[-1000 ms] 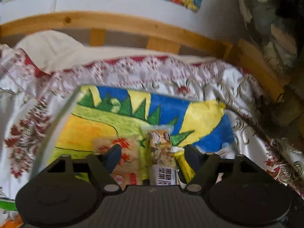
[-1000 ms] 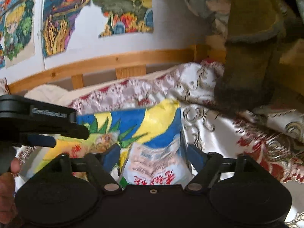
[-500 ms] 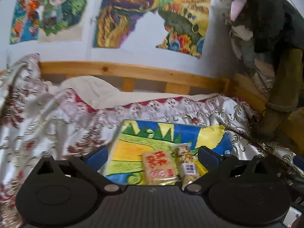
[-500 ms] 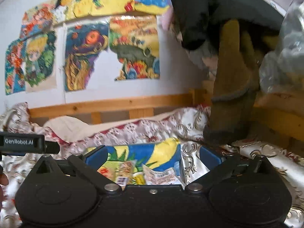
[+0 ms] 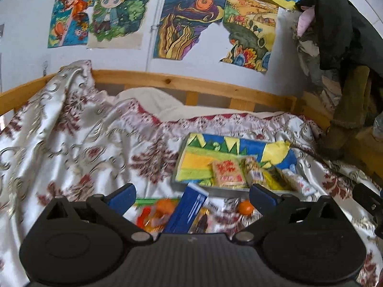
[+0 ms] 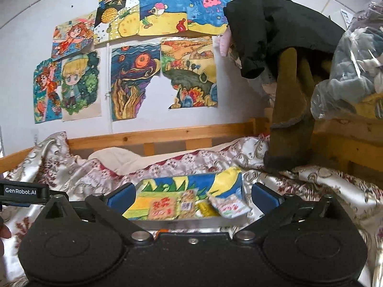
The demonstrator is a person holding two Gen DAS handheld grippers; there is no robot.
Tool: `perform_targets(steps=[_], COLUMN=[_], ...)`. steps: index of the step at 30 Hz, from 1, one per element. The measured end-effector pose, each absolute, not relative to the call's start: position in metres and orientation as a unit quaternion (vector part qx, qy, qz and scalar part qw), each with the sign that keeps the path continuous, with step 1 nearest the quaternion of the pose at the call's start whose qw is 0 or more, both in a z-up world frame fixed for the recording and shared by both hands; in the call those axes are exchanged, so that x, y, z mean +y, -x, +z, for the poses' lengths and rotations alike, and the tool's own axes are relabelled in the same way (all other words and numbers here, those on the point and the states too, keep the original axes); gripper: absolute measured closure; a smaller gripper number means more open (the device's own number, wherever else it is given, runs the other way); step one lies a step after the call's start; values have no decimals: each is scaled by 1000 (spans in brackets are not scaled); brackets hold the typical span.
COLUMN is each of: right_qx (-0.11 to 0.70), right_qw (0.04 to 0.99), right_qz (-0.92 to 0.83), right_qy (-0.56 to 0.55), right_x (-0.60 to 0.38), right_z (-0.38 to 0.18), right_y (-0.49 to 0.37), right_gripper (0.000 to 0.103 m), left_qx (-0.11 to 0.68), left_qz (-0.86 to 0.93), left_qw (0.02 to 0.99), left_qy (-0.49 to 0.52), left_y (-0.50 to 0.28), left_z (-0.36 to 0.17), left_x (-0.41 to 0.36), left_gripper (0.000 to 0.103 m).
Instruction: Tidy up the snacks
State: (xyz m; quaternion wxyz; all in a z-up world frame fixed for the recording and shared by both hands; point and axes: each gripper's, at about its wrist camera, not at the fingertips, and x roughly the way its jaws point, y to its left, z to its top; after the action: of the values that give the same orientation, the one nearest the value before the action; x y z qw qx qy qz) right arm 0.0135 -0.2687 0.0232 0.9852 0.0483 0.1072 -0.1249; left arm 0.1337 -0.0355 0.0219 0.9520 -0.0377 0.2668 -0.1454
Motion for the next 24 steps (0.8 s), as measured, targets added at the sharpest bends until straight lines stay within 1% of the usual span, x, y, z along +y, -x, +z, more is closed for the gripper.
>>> perform_targets(steps=[5,13,17,24], right_qx=[120,148,173,221], right_qw=[986,984,981,972], right_qz=[-110,-93,-87,-77], right_qy=[-48,-28,-15,-1], right_x=[-250,-225,-214,-204], right_z=[18,5,-3,-18], right_y=[7,25,25,20], right_gripper=[1,1,1,1], left_qx=[288,339,359,428], left_qz=[-144,-122,-114,-114], left_qw=[947,933,926,896], left_qy=[14,11,-2,28], left_y=[-106,-88,-88,-99], left_z=[18,10,5,-11], left_x=[-17,9,13,21], left_gripper=[0,0,0,0])
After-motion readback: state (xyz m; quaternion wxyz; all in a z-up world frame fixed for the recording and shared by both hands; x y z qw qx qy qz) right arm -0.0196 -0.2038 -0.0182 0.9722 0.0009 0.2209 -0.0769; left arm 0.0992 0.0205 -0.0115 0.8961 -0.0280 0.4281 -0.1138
